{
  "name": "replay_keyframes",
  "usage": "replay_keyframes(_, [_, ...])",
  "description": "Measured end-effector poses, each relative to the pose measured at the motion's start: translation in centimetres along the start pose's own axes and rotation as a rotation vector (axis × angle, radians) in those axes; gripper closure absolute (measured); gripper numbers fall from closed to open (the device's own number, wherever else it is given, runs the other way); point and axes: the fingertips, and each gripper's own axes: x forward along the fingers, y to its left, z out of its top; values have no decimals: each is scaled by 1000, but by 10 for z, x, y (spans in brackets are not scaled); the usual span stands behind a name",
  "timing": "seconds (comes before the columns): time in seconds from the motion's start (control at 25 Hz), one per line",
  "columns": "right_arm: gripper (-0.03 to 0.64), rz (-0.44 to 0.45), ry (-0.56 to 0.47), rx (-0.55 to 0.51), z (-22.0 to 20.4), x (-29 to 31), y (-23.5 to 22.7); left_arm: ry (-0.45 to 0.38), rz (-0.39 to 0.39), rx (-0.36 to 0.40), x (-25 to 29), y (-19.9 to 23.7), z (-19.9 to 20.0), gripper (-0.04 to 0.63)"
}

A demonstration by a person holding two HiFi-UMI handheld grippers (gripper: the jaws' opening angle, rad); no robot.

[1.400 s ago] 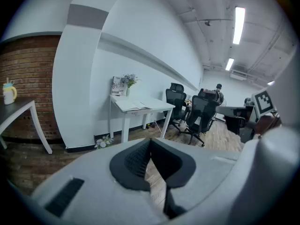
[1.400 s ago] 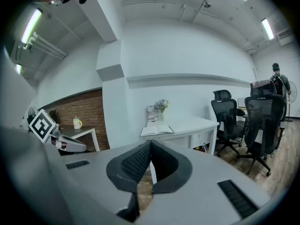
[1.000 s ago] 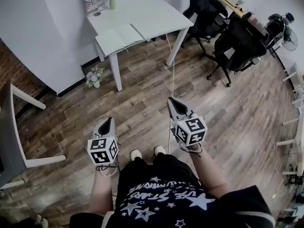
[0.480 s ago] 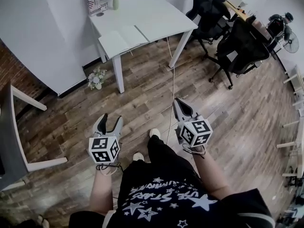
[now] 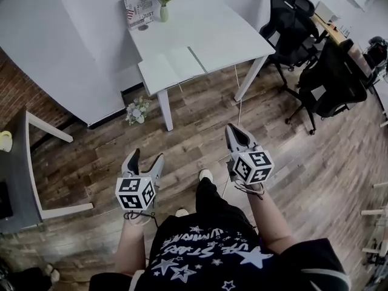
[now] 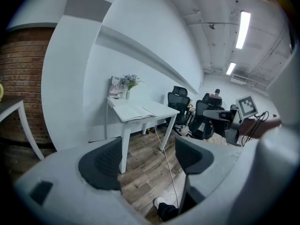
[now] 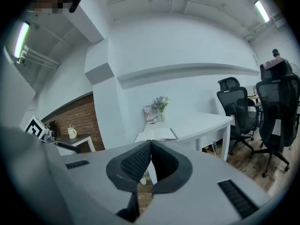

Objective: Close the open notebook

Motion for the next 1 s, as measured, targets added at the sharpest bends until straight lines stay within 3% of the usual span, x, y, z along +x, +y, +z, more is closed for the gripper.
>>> replay_keyframes(0.32, [614, 113, 6, 19, 36, 94, -54, 8, 91, -54, 70, 8, 46, 236])
replay_keyframes(0.72, [614, 223, 39, 26, 44, 155, -95, 18, 178, -278, 121, 19, 57, 236])
replay_keyframes(1.0, [614, 238, 79, 41, 38, 191, -92, 69, 144, -463, 143, 43, 48, 238])
